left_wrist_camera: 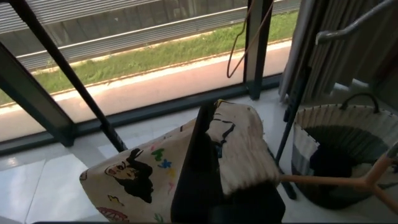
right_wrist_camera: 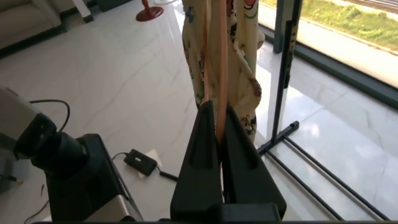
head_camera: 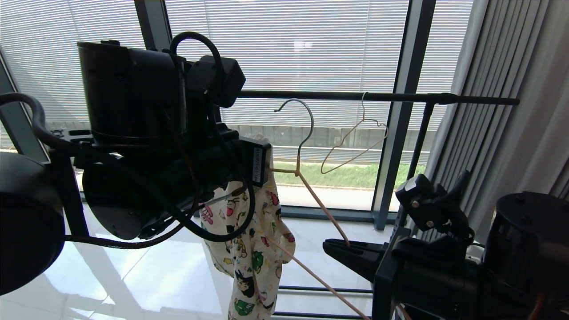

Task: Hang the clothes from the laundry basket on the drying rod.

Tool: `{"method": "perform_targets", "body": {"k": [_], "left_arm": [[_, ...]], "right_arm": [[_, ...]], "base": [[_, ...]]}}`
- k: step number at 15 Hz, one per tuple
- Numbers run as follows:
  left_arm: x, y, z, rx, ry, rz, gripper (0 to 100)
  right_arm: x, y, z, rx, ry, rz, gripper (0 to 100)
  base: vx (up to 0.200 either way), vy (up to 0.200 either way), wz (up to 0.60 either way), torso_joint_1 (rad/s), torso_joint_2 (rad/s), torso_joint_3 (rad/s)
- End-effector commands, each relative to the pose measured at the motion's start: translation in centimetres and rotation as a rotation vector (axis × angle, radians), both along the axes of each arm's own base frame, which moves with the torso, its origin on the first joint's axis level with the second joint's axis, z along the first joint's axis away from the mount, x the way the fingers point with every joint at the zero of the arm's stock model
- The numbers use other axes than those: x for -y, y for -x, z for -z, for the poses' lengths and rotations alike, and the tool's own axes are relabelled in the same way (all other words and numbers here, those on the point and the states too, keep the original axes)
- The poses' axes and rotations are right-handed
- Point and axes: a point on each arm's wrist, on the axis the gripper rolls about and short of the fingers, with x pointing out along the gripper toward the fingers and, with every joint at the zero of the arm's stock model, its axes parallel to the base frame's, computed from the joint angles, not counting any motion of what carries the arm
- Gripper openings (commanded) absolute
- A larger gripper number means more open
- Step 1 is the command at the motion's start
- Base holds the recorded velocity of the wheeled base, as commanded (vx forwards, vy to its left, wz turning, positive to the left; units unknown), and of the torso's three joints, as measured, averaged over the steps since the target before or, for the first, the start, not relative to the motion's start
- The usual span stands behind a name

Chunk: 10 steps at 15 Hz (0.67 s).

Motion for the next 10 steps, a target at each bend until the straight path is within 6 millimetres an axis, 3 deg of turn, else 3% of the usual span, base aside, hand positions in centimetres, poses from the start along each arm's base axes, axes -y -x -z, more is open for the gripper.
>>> {"method": "perform_targets", "body": {"k": [1, 4, 9, 10], "left_arm": [[0.3, 0.2, -0.3, 0.008, 0.007, 0.012, 0], [1.1, 1.1, -0.7, 0.019, 0.02, 0.056, 0], [1.2, 2.0, -1.1, 0.029, 0.026, 0.08, 0], [1.1, 2.1, -1.3, 0.035, 0.032, 0.08, 100]], "right_arm": [[-0.8, -0.4, 0.8, 0.0, 0.025, 0.003, 0], [-2.4, -1.4, 1.2, 0.04, 0.035, 0.083, 0], [-2.9, -1.9, 1.4, 0.081, 0.025, 0.175, 0], [-2.9, -1.9, 1.4, 0.083, 0.028, 0.192, 0]], "base": [[0.0, 0.0, 0.0, 0.0, 0.0, 0.0], [0.0, 0.0, 0.0, 0.0, 0.0, 0.0], [0.0, 0.0, 0.0, 0.0, 0.0, 0.0], [0.0, 0.0, 0.0, 0.0, 0.0, 0.0]]}}
